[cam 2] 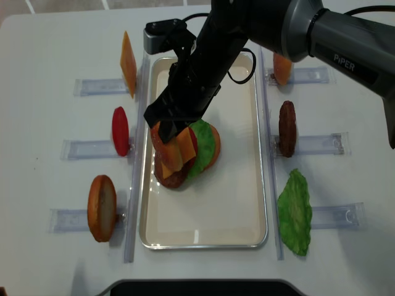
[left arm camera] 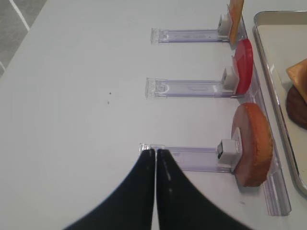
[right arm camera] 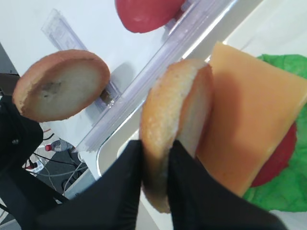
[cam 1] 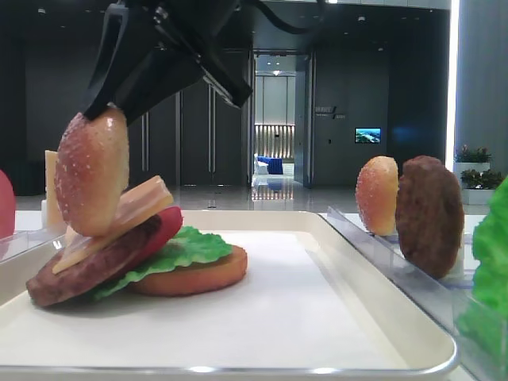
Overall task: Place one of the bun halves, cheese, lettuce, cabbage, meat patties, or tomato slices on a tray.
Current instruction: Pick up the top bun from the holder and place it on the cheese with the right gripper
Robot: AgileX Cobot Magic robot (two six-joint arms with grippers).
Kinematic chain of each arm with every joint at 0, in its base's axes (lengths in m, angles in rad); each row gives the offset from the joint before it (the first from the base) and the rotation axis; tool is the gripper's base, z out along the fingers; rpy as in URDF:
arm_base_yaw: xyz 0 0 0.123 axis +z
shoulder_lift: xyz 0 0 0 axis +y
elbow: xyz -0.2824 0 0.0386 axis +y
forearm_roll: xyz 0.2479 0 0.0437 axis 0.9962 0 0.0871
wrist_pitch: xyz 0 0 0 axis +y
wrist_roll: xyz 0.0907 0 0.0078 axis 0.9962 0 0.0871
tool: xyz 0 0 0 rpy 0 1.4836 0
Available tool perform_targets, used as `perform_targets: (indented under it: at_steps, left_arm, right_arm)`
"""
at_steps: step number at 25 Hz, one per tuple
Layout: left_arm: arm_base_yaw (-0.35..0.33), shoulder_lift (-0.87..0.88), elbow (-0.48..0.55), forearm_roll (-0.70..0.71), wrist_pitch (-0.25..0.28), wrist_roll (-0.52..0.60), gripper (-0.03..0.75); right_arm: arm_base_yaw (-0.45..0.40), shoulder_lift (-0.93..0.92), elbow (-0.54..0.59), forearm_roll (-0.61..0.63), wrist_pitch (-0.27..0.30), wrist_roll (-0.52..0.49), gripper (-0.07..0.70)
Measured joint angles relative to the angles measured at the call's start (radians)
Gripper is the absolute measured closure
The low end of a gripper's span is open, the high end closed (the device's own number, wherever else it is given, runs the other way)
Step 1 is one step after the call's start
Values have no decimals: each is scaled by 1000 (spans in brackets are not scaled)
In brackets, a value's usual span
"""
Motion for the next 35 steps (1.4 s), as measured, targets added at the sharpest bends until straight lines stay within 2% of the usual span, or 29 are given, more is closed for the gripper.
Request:
perform_targets:
  at_steps: [8, 21, 25, 29, 35]
  left_arm:
    - [0, 0, 0, 0, 0, 0, 716]
    - [0, 0, 0, 0, 0, 0, 716]
    - [0, 0, 0, 0, 0, 0, 716]
    - [0, 0, 0, 0, 0, 0, 716]
    - [0, 0, 0, 0, 0, 0, 716]
  right_arm:
    - [-80, 0, 0, 29, 60, -33, 513]
    - [-104, -5, 0, 6, 76, -64, 511]
    - [-105, -6, 0, -30, 76, -76, 458]
    - [-108, -5, 2, -115, 68, -78, 391]
    - [-115, -2, 2, -145, 61, -80, 332]
